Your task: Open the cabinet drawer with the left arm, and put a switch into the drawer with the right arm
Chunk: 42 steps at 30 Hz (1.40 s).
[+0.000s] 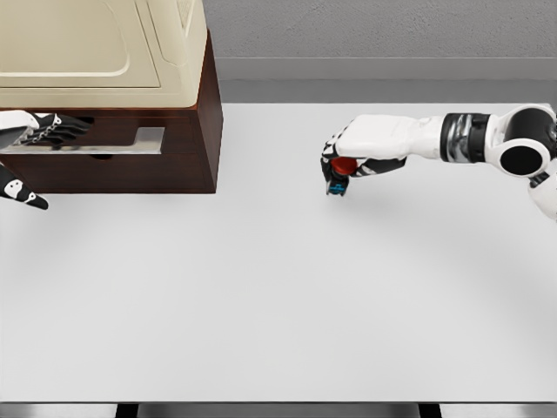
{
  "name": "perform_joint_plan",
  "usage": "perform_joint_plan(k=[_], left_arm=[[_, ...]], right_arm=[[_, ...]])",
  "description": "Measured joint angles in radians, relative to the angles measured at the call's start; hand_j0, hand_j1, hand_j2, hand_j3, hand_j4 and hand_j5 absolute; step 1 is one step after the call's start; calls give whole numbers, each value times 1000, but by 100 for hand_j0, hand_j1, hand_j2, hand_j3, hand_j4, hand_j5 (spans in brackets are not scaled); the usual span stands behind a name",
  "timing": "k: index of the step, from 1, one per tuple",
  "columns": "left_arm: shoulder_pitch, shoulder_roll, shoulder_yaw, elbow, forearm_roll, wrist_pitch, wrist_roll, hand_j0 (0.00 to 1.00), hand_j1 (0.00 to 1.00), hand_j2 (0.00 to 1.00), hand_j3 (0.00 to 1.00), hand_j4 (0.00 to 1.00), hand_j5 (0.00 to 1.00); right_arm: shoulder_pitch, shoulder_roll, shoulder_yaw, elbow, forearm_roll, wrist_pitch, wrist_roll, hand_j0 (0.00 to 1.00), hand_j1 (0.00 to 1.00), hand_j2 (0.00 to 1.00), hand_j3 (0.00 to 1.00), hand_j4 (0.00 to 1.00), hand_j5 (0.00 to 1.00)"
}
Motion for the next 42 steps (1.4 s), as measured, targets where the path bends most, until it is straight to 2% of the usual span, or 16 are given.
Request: perform_joint_plan(k=[8, 17, 24, 35, 42], left_arm=[[29, 6, 10, -11, 27, 4, 5, 100, 100, 100, 100, 100, 100], [37, 36, 1, -52, 42, 14, 1, 100, 100, 100, 100, 100, 100], [38, 75, 5, -77, 136, 64, -1, 100, 100, 100, 100, 100, 100], [38, 119, 2, -89, 199, 76, -2, 100, 100, 100, 100, 100, 100], [46, 135, -7, -88, 173, 75, -1, 100, 100, 100, 100, 100, 100]], right_arm=[[-29, 32, 3, -48, 0, 2, 0, 48, 48, 48, 48, 48, 48], [-92, 72, 34, -81, -1, 4, 0, 48, 48, 48, 48, 48, 48], [-129, 88, 66, -119, -1, 6, 0, 48, 48, 48, 48, 48, 48], [-163, 101, 84, -166, -8, 9, 0, 48, 48, 48, 48, 48, 48], [-193, 132, 83, -170, -17, 30, 0, 48, 48, 48, 48, 48, 48]])
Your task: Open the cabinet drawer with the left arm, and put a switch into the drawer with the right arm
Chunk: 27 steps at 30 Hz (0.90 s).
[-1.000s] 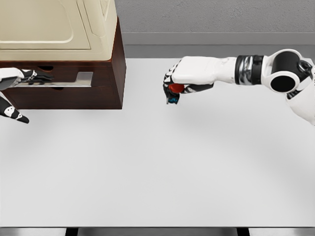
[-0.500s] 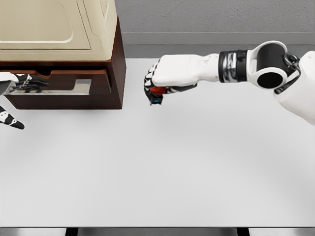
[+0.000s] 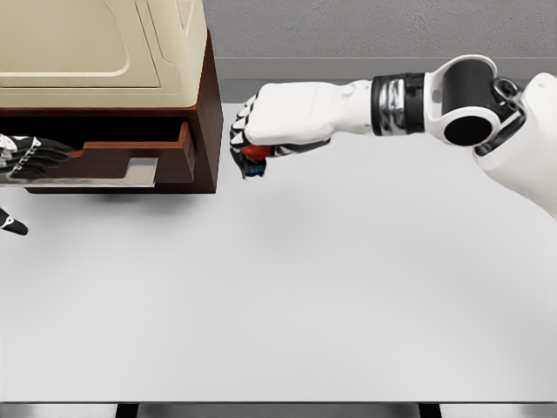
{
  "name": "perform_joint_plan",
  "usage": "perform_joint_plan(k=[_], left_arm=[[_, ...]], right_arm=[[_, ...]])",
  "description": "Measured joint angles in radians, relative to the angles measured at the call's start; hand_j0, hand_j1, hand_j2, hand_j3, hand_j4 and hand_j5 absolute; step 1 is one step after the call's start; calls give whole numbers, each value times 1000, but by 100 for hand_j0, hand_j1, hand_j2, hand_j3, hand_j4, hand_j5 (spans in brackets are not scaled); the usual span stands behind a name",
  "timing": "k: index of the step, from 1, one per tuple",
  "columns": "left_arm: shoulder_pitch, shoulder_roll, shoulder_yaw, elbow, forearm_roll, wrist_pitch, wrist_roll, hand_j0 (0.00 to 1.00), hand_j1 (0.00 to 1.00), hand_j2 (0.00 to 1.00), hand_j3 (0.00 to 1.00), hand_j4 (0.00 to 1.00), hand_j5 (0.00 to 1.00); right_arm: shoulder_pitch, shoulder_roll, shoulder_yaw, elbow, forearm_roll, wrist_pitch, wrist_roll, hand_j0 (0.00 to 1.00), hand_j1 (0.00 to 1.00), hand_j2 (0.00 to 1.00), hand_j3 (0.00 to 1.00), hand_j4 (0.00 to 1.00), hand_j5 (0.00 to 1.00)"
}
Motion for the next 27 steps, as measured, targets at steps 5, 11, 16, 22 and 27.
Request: perform_joint_plan(k=[5, 11, 16, 22, 27], left_arm=[[-3, -4, 5, 0, -2, 0, 0, 100, 100, 100, 100, 100, 100], [-8, -11, 20, 0, 13, -1, 0, 100, 100, 100, 100, 100, 100], [-3, -27, 24, -1, 16, -3, 0, 100, 100, 100, 100, 100, 100], [-1, -46, 20, -1, 19, -33, 0, 100, 100, 100, 100, 100, 100], [20, -49, 26, -2, 32, -41, 2, 100, 100, 100, 100, 100, 100]], right_arm=[[-32, 31, 1, 0, -3, 31, 0, 48, 48, 48, 48, 48, 48], [-54, 60, 2, 1, -14, 61, 0, 48, 48, 48, 48, 48, 48], [-77, 76, 3, 3, -21, 81, 0, 48, 48, 48, 48, 48, 48], [-101, 105, 13, 8, -26, 118, 0, 48, 48, 48, 48, 48, 48], [-101, 107, 17, 3, -33, 125, 0, 48, 48, 48, 48, 48, 48]])
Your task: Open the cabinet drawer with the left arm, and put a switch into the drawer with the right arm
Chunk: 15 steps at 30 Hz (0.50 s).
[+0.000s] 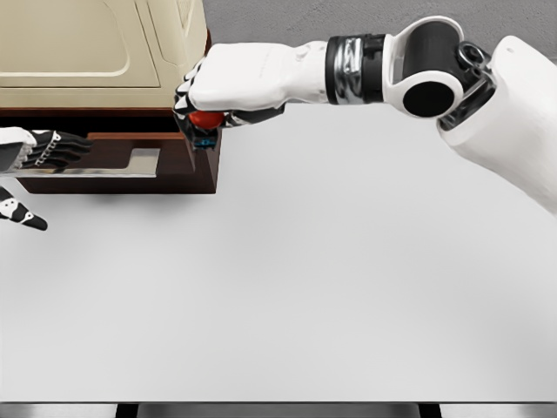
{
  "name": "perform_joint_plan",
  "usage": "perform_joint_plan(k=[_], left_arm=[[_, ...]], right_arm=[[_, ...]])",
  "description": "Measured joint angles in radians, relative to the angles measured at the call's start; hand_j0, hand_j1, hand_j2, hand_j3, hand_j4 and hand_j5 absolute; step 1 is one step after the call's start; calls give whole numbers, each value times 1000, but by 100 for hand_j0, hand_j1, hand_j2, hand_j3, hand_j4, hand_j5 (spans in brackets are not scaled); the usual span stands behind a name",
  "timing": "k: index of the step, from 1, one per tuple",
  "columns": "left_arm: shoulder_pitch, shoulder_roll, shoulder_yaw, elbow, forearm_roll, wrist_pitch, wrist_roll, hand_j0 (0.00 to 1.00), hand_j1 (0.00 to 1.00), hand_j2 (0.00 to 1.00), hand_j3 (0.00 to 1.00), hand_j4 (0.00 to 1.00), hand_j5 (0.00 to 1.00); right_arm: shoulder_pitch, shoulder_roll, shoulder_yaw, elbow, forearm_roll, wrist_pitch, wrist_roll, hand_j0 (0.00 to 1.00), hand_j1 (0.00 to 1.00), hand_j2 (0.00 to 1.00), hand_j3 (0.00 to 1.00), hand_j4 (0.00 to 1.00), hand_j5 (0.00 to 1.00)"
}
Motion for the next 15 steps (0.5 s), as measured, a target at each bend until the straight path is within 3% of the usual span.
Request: perform_joint_plan(k=[15], left_arm=[[20, 13, 3, -2, 54, 0, -1, 100, 100, 100, 100, 100, 100]], right_arm=[[0, -67, 1, -30, -36, -41, 0, 48, 48, 48, 48, 48, 48]])
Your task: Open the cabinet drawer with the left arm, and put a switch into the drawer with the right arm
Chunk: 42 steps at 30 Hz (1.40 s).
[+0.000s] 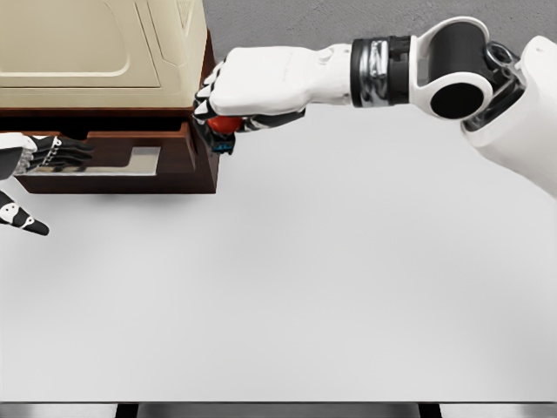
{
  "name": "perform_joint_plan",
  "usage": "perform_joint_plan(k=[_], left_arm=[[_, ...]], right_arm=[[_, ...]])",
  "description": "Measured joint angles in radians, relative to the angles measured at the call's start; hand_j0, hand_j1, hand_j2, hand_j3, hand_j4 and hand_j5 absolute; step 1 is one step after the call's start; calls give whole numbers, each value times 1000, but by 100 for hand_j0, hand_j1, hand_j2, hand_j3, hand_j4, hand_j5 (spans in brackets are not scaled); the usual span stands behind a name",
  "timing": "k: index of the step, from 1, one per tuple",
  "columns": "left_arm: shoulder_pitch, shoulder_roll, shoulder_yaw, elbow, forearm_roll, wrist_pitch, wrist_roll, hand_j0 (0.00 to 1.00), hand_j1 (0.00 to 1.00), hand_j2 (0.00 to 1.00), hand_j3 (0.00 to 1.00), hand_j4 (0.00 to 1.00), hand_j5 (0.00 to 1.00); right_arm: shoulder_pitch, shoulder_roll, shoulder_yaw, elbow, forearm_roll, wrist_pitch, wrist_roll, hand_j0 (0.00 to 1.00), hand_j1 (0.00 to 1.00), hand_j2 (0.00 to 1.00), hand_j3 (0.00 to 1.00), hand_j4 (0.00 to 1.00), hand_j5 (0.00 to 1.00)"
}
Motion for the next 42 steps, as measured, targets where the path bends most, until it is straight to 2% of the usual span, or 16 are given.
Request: perform_joint_plan(k=[14, 22, 31, 37, 42], left_arm=[[-1, 22, -6, 2, 67, 13, -1, 100, 100, 100, 100, 100, 100], [-2, 37, 5, 1, 165, 98, 0, 100, 100, 100, 100, 100, 100], [-4, 38, 14, 2, 198, 142, 2, 100, 100, 100, 100, 100, 100], [13, 38, 18, 2, 216, 147, 1, 100, 100, 100, 100, 100, 100], [15, 40, 19, 1, 229, 157, -1, 100, 100, 100, 100, 100, 100]], right_arm=[[11, -13, 1, -1, -4, -2, 0, 49, 49, 49, 49, 49, 49], [11, -21, 5, -1, -4, -1, 0, 48, 48, 48, 48, 48, 48], [6, -21, 2, -1, -5, 3, 0, 48, 48, 48, 48, 48, 48], [-3, -4, 1, 6, -22, 27, 0, 48, 48, 48, 48, 48, 48], [-20, 36, 2, 10, -26, 79, 0, 48, 48, 48, 48, 48, 48]])
